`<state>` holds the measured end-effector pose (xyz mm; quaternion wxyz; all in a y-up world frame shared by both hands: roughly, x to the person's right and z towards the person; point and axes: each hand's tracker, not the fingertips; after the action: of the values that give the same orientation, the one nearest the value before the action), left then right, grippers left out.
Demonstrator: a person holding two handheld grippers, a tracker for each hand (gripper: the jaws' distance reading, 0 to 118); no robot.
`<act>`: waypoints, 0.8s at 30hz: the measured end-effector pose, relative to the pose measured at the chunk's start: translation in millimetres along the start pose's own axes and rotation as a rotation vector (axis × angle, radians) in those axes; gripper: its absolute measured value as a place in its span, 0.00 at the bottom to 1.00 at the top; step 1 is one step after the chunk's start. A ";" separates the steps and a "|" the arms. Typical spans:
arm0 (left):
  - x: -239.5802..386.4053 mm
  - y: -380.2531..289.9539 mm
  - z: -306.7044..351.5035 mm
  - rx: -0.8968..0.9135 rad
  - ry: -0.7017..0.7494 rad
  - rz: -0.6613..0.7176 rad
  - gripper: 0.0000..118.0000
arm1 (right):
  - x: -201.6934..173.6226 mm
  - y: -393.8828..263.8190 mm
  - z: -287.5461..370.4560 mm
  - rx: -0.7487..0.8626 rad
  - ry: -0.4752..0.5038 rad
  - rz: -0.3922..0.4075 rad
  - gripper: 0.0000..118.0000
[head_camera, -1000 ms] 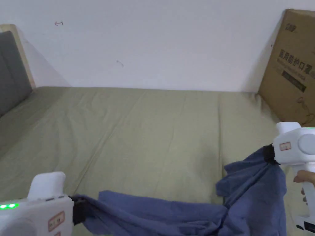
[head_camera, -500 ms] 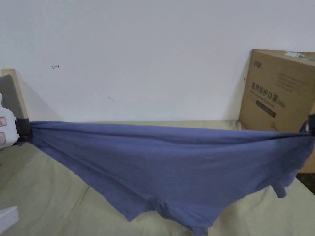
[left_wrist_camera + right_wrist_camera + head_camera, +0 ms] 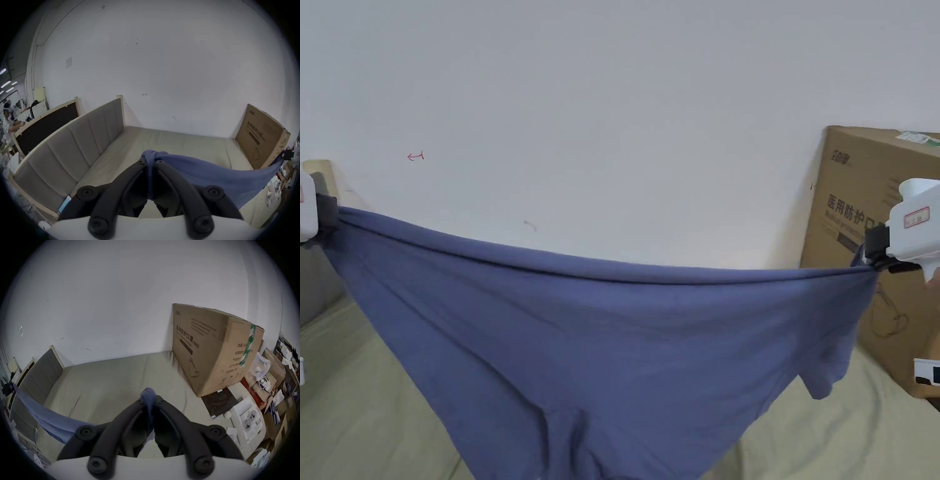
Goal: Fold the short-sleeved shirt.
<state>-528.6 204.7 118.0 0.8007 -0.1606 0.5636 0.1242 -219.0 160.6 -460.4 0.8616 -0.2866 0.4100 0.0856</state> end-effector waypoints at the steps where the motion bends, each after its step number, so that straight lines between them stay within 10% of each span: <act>1: -1.2 8.4 -7.8 0.009 0.004 -0.002 0.03 | -5.0 7.0 -7.5 0.006 0.006 -0.004 0.06; 12: -15.6 18.9 -87.5 0.081 0.065 -0.008 0.03 | -47.9 32.9 -68.3 0.031 0.048 -0.008 0.06; 24: -37.4 -150.6 -128.1 -0.228 0.122 -0.054 0.03 | -29.4 -146.9 -166.6 -0.351 0.095 -0.095 0.06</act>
<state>-594.3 15.0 130.8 0.7446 -0.2726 0.5890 0.1559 -291.4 -51.4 -459.2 0.7812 -0.4553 0.4149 0.1013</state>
